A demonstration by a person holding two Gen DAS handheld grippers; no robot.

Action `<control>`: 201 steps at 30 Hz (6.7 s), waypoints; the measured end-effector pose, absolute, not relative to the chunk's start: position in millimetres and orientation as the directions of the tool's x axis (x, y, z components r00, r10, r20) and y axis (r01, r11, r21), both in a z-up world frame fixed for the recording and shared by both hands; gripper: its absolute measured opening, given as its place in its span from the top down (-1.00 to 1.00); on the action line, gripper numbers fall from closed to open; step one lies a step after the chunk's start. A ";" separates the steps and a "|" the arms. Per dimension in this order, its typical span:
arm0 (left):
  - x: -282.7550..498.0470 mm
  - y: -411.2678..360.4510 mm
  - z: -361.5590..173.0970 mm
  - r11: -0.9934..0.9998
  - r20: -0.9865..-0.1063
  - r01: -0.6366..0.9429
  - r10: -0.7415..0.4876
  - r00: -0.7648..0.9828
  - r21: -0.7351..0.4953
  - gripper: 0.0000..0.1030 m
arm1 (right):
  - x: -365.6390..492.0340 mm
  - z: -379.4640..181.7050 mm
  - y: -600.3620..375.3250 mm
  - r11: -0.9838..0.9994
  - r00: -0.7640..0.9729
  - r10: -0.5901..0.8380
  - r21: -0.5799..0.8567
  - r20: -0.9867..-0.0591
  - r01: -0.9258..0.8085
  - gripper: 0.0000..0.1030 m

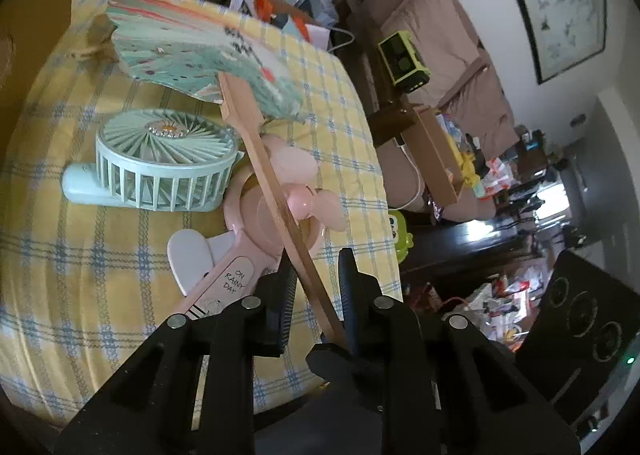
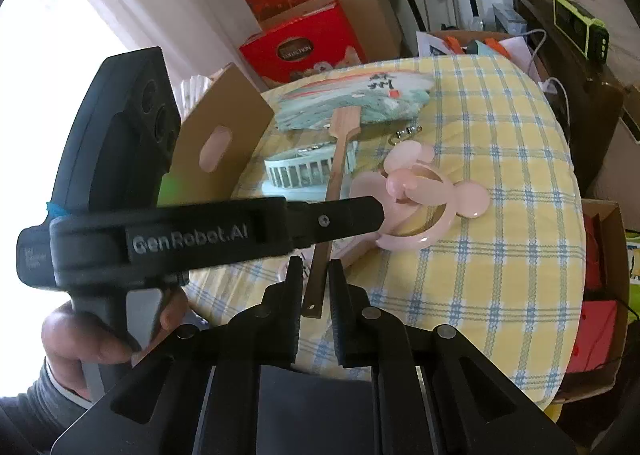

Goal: Organize objects
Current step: 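Lift the green hand fan with the right gripper toward the box, then lower the green hand fan into the box and open the right gripper, then withdraw the right gripper from the box back over the table, then reach the left gripper to the pink 'ON RAINY DAY' fan and grasp its handle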

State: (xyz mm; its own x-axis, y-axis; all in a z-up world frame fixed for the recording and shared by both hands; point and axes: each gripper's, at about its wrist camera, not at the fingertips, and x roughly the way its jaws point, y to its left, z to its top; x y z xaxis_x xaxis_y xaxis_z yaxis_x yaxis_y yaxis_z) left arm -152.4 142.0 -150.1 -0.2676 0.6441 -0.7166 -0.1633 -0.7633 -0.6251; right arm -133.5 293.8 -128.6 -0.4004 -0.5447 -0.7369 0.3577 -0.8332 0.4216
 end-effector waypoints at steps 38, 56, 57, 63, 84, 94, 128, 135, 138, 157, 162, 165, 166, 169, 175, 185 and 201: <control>-93.4 -102.7 -46.0 -0.678 -0.447 -0.047 0.533 -0.718 -0.733 0.73 | -95.2 -12.3 80.2 -0.605 -0.329 -0.685 0.255 -0.650 0.754 0.74; -86.4 -182.0 -89.5 -0.593 -0.389 0.070 0.431 -0.814 -0.802 0.65 | -106.0 -63.9 -5.7 -0.491 -0.164 -0.665 0.261 -0.729 0.831 0.78; -86.1 -184.2 -91.9 -0.593 -0.392 0.082 0.417 -0.820 -0.801 0.65 | -107.9 -64.8 -1.7 -0.498 -0.166 -0.665 0.266 -0.728 0.826 0.78; -94.6 -181.4 -116.4 -0.571 -0.434 0.147 0.408 -0.803 -0.808 0.54 | -128.0 -63.8 30.1 -0.543 -0.176 -0.687 0.337 -0.705 0.769 0.74; -114.9 -150.4 -105.1 -0.591 -0.486 0.139 0.482 -0.729 -0.795 -0.84 | -141.5 -58.4 99.8 -0.657 -0.288 -0.658 0.344 -0.696 0.670 0.50; -112.6 -133.1 -86.7 -0.655 -0.513 0.100 0.479 -0.712 -0.749 -0.95 | -136.8 -53.9 127.9 -0.701 -0.354 -0.630 0.311 -0.691 0.641 0.17; -97.3 1.0 -40.1 -0.960 -0.688 -0.125 0.267 -0.674 -0.250 -1.00 | -135.5 -45.3 254.3 -0.901 -0.601 -0.417 0.222 -0.682 0.373 -0.64; -98.0 22.1 -40.8 -0.969 -0.699 -0.148 0.246 -0.671 -0.199 -1.00 | -129.0 -41.3 272.4 -0.925 -0.637 -0.367 0.194 -0.678 0.326 -0.65; -98.4 31.2 -42.4 -0.971 -0.705 -0.159 0.238 -0.668 -0.177 -1.00 | -127.5 -41.6 279.4 -0.933 -0.646 -0.349 0.186 -0.679 0.308 -0.65; -102.9 97.0 -82.4 -0.948 -0.756 -0.296 0.278 -0.593 -0.117 -0.99 | -139.8 -78.3 336.0 -0.961 -0.622 -0.276 0.213 -0.733 0.176 -0.65; -106.6 108.5 -96.9 -0.946 -0.770 -0.312 0.259 -0.583 -0.083 -0.99 | -144.0 -94.8 343.1 -0.971 -0.612 -0.237 0.188 -0.755 0.146 -0.65; -110.1 113.2 -106.0 -0.942 -0.779 -0.327 0.262 -0.570 -0.078 -0.99 | -147.1 -106.5 347.6 -0.974 -0.596 -0.227 0.186 -0.770 0.130 -0.65; -111.4 115.7 -109.9 -0.940 -0.784 -0.332 0.259 -0.565 -0.072 -0.99 | -148.4 -110.3 349.0 -0.974 -0.590 -0.228 0.191 -0.775 0.125 -0.65; -115.1 121.6 -119.4 -0.937 -0.795 -0.344 0.252 -0.552 -0.058 -0.99 | -152.2 -121.2 353.5 -0.973 -0.572 -0.230 0.204 -0.787 0.111 -0.64; -122.0 135.2 -141.2 -0.924 -0.825 -0.378 0.259 -0.503 -0.060 -0.98 | -155.9 -135.2 361.7 -0.962 -0.542 -0.264 0.258 -0.798 0.089 -0.61; -128.6 152.2 -165.5 -0.910 -0.859 -0.409 0.258 -0.442 -0.062 -0.90 | -159.3 -151.7 368.2 -0.937 -0.498 -0.331 0.339 -0.801 0.078 -0.29; -139.6 156.8 -186.3 -0.900 -0.889 -0.430 0.255 -0.380 -0.075 0.03 | -180.1 -181.1 355.1 -0.867 -0.414 -0.474 0.493 -0.777 0.067 0.26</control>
State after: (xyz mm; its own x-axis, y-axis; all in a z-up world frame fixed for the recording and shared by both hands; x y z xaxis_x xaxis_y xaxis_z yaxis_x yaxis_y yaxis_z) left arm -139.6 156.8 -186.3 -0.3797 0.2554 -0.8892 -0.4298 -0.8998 -0.0749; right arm -180.1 355.1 -181.1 -0.4140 -0.4737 -0.7773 0.0670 -0.8675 0.4929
